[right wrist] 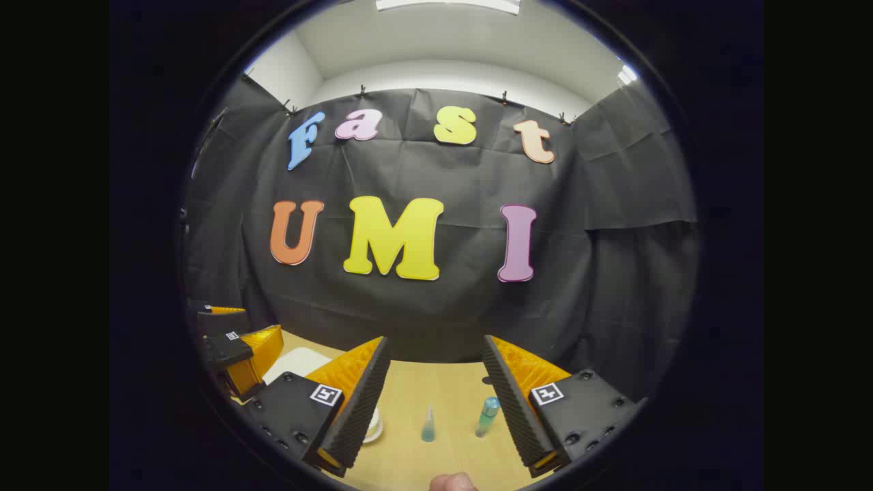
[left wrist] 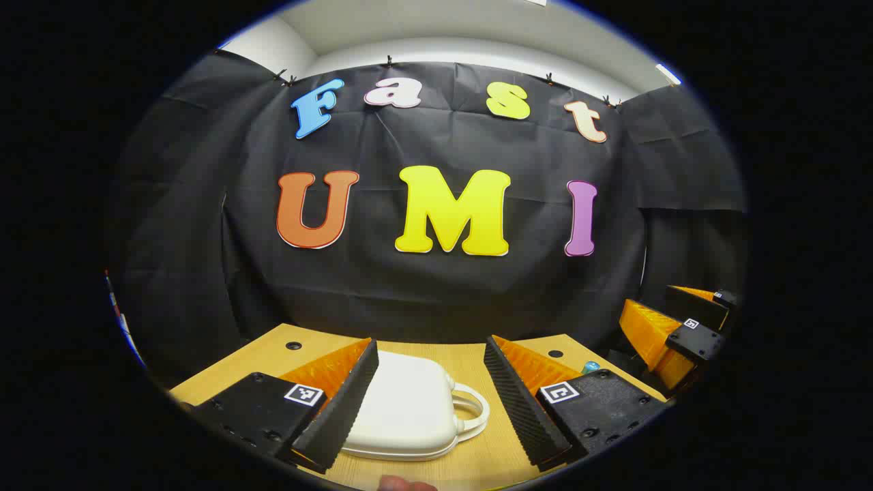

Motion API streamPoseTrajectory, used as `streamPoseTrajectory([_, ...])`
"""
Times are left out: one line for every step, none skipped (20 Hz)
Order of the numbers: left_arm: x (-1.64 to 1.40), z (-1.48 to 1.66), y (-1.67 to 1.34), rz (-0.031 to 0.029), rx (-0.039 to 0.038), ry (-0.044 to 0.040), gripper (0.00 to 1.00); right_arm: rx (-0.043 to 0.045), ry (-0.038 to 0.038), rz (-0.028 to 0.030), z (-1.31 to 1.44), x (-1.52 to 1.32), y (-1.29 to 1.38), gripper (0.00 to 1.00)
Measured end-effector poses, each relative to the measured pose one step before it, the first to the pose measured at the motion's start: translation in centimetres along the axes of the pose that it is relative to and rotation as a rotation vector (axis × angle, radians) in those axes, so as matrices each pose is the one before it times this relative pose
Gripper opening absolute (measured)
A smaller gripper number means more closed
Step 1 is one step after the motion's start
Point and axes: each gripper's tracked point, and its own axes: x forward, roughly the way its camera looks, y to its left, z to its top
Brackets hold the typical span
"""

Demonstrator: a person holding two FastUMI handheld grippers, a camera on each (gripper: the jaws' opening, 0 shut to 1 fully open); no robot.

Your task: First open the suitcase, pack the skin care products into it, and then close the suitcase.

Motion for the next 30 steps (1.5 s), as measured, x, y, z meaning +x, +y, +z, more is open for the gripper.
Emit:
streamPoseTrajectory([0.139,0.315,0.000,0.00328,-0.00092,-0.00889,0.99,0.00318,-0.00048,-0.00413,0.119,0.148,-0.193,0.82])
streamPoseTrajectory([0.365,0.130,-0.352,-0.00527,0.00251,-0.00508,0.99,-0.00063,-0.00298,-0.00273,0.018,0.195,-0.290,0.82])
streamPoseTrajectory([0.204,0.021,-0.379,-0.00857,0.00436,-0.00384,0.99,-0.00198,-0.00047,-0.00569,-0.085,0.375,-0.433,0.82])
streamPoseTrajectory([0.307,-0.217,-0.389,-0.00911,0.00483,0.00105,0.99,0.00146,0.00349,-0.00143,-0.188,0.308,-0.260,0.82])
streamPoseTrajectory([0.194,-0.215,-0.362,-0.00750,0.00396,0.00149,0.99,0.00129,0.00585,-0.00162,-0.263,0.274,-0.322,0.82])
streamPoseTrajectory([0.119,-0.318,-0.275,-0.00468,0.00468,0.00651,0.99,-0.00134,0.00797,-0.00352,-0.307,0.395,-0.266,0.82])
streamPoseTrajectory([0.202,-0.156,-0.218,-0.00103,0.00461,0.00515,0.99,0.00057,0.00551,0.00453,-0.220,0.369,-0.083,0.82])
streamPoseTrajectory([0.245,-0.138,-0.175,0.00099,0.00165,0.00344,0.99,-0.00389,0.00163,0.00823,-0.063,0.363,-0.002,0.82])
streamPoseTrajectory([0.185,-0.266,-0.167,0.00134,0.00103,0.00457,0.99,-0.00211,0.00093,0.00391,-0.088,0.254,-0.083,0.82])
streamPoseTrajectory([0.132,-0.146,-0.118,-0.00151,0.00119,0.00581,0.99,-0.00147,0.00137,0.00210,-0.003,0.225,-0.079,0.82])
streamPoseTrajectory([0.209,-0.158,-0.084,0.00089,0.00206,0.00487,0.99,0.00230,0.00274,0.00099,-0.206,0.187,-0.192,0.82])
streamPoseTrajectory([0.225,-0.201,-0.167,-0.00082,0.00330,0.00641,0.99,0.00201,0.00317,0.00096,-0.108,0.224,-0.210,0.82])
streamPoseTrajectory([0.257,-0.159,-0.231,-0.00167,0.00259,0.00542,0.99,-0.00033,0.00559,-0.00399,-0.257,0.248,-0.399,0.82])
streamPoseTrajectory([0.020,-0.246,-0.188,-0.00178,0.00277,0.00655,0.99,0.00033,0.00459,-0.00178,-0.165,0.127,-0.272,0.82])
streamPoseTrajectory([0.265,-0.320,-0.453,-0.00354,0.00617,0.00824,0.99,-0.00030,0.00625,-0.00338,-0.238,0.258,-0.388,0.82])
streamPoseTrajectory([0.196,-0.267,-0.328,-0.00333,0.00611,0.00623,0.99,-0.00001,0.00321,-0.00287,-0.159,0.057,-0.369,0.82])
streamPoseTrajectory([0.435,-0.423,-0.619,-0.00918,0.01996,0.00705,0.99,-0.00031,0.00369,-0.00567,-0.222,0.064,-0.650,0.82])
streamPoseTrajectory([0.127,-0.176,-0.277,-0.00572,0.02249,0.00232,0.99,-0.00466,0.00205,-0.00641,-0.160,0.190,-0.509,0.82])
streamPoseTrajectory([0.345,-0.356,-0.420,-0.00945,0.03178,0.00724,0.99,-0.00585,0.00285,-0.00516,-0.083,0.067,-0.600,0.82])
streamPoseTrajectory([0.514,-0.423,-0.352,-0.01647,0.03279,0.00760,0.99,-0.00869,0.00207,-0.00558,-0.196,0.036,-0.693,0.82])
streamPoseTrajectory([0.571,-0.405,-0.655,-0.01594,0.03505,0.00786,0.99,-0.00793,0.00468,-0.00871,-0.248,0.106,-0.779,0.82])
streamPoseTrajectory([0.605,-0.575,-0.672,-0.02841,0.03622,0.01215,0.99,-0.00775,0.00519,-0.01601,-0.207,0.037,-0.985,0.82])
streamPoseTrajectory([0.520,-0.726,-1.019,-0.02768,0.04319,0.01238,0.99,-0.00822,0.01066,-0.02553,-0.488,0.134,-1.430,0.82])
streamPoseTrajectory([0.338,-0.832,-0.553,-0.01621,0.03668,0.01494,0.99,-0.00599,0.00740,-0.01543,-0.257,0.120,-0.967,0.82])
streamPoseTrajectory([0.626,-0.971,-0.836,-0.02263,0.04206,0.02467,0.99,-0.00908,0.00727,-0.01819,-0.420,0.120,-1.114,0.82])
streamPoseTrajectory([0.715,-1.064,-0.926,-0.01690,0.04912,0.02706,0.99,-0.00630,0.00723,-0.02149,-0.368,0.157,-1.303,0.82])
streamPoseTrajectory([0.879,-0.840,-0.708,-0.01813,0.05864,0.03050,1.00,-0.00065,0.00618,-0.01843,-0.241,0.128,-1.231,0.82])
streamPoseTrajectory([0.737,-0.857,-0.660,-0.01940,0.05665,0.02214,0.99,0.00302,0.00687,-0.01710,-0.215,0.146,-0.998,0.82])
streamPoseTrajectory([0.740,-1.070,-0.692,-0.01781,0.05591,0.02864,0.99,0.00243,0.00753,-0.01524,-0.403,0.191,-0.983,0.82])
streamPoseTrajectory([0.830,-1.228,-0.665,-0.01604,0.05258,0.03405,0.99,0.00058,0.01032,-0.01316,-0.401,0.153,-0.823,0.82])
